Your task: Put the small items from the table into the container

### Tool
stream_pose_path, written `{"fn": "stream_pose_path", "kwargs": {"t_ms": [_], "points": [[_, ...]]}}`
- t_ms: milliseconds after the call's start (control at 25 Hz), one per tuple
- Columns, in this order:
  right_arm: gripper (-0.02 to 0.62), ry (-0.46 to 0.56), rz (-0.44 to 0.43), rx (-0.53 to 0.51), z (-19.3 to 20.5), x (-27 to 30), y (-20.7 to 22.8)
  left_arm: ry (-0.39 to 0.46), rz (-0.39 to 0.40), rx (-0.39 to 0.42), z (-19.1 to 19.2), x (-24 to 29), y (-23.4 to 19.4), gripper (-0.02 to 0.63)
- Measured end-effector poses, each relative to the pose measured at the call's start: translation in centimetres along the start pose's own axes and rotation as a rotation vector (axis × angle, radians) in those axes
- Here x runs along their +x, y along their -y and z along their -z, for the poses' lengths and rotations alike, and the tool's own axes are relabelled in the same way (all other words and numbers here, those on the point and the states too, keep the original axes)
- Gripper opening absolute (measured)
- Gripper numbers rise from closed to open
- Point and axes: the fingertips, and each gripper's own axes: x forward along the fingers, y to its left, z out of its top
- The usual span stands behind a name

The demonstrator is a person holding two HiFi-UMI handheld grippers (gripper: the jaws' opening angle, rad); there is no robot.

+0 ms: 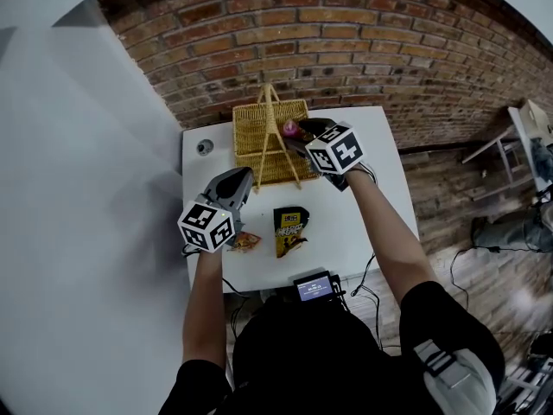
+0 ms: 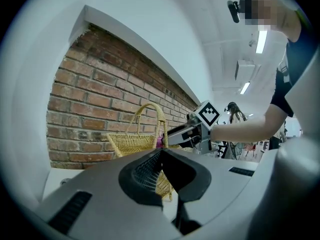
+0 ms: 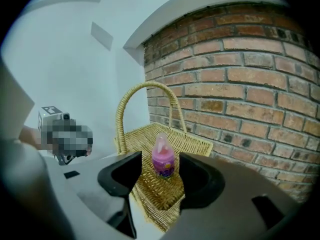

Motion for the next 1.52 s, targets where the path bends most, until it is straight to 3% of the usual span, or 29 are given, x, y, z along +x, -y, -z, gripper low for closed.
{"fn": "stream_pose_path", "kwargs": {"t_ms": [440,720,880,1520], "points": [[0.213,0.108,0.047,0.085,-0.6,-3.7,-0.3,0.002,0.010,0.021,0.0,-1.3,1.1,0.009],[0.056,0.216,0.130,0.154,-0.1,-7.1,-0.4,-0.008,0.013,0.036,0.0,-2.9,1.6,0.009],[0.015,0.273,0.153,0.222,0.8,-9.1,-0.7,0.005,0.011,0.037,0.3,-3.6,2.5,0.009],[0.012,0.239,0.108,0.262,6.9,-11.1,-6.1,0.024,0.063,-0.006,3.1,-4.5,5.4,0.009]]}}
